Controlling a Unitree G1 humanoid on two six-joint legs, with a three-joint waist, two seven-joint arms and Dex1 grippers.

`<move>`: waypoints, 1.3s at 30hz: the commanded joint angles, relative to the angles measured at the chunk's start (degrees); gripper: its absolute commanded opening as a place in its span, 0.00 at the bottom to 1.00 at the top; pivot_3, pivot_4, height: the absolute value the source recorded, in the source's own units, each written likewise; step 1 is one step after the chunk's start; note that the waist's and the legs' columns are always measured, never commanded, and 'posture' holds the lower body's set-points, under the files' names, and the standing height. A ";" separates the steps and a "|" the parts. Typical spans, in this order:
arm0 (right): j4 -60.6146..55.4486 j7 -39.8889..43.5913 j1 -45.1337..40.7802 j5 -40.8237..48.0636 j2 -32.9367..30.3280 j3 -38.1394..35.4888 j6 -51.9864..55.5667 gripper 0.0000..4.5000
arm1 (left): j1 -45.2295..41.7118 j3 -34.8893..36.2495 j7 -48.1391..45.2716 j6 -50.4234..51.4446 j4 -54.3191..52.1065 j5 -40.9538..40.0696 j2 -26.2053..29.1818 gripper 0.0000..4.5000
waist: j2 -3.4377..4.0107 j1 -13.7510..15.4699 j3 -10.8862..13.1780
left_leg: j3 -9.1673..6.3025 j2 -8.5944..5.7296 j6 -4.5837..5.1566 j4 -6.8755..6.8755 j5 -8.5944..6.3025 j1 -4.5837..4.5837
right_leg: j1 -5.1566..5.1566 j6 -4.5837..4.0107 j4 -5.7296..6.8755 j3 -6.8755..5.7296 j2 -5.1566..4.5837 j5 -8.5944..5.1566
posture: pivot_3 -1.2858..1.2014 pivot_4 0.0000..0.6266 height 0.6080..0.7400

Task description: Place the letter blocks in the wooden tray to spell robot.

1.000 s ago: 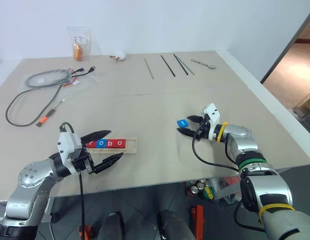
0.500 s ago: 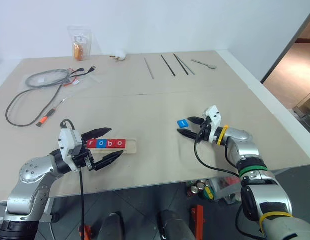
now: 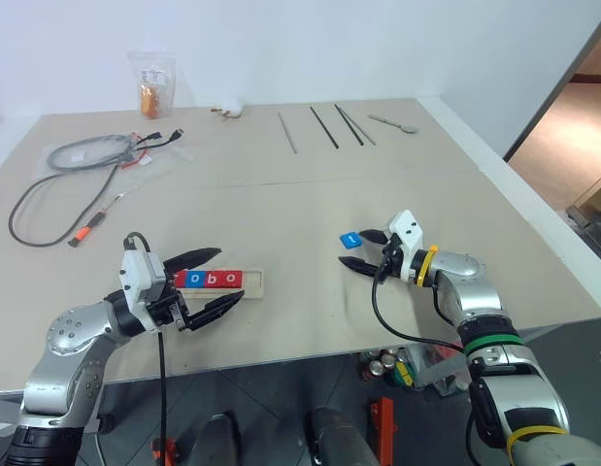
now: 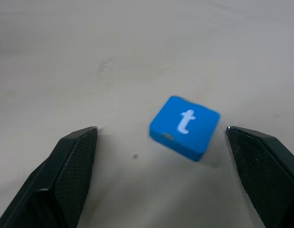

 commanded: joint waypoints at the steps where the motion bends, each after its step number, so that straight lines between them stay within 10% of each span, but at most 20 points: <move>1: -0.80 -3.23 -0.54 -1.09 0.08 -0.11 -2.02 0.94 | -0.18 0.11 0.38 -1.57 -0.50 0.17 -0.57 1.00 | 0.00 -0.01 0.00 | 0.00 0.00 0.00 0.01 0.00 0.00 | 0.00 0.00 0.00 0.00 0.00 0.00 | 0.52 0.24 1.00; 21: -10.99 -10.71 5.19 3.93 3.36 -3.29 4.96 0.94 | 0.11 -0.23 1.67 -1.95 -0.84 0.71 -1.62 1.00 | 0.00 0.01 0.00 | 0.00 0.00 0.00 -0.03 0.00 -0.04 | -0.03 0.02 -0.01 0.00 0.00 -0.02 | 0.52 0.24 1.00; 34: -20.39 -15.51 9.67 6.52 3.40 -4.57 10.59 0.04 | -0.51 -1.19 1.71 -2.37 0.10 0.87 -1.98 1.00 | 0.00 0.03 0.00 | 0.01 0.01 -0.01 -0.04 -0.01 -0.05 | -0.06 0.01 -0.02 0.01 0.00 -0.03 | 0.52 0.24 1.00; 39: -19.39 -15.97 9.01 5.71 3.47 -3.76 10.18 0.00 | -0.91 -1.47 1.72 -2.66 0.52 1.08 -2.18 1.00 | 0.00 0.03 0.00 | 0.01 0.00 -0.01 -0.04 -0.01 -0.05 | -0.07 0.01 -0.02 0.01 -0.01 -0.03 | 0.52 0.24 1.00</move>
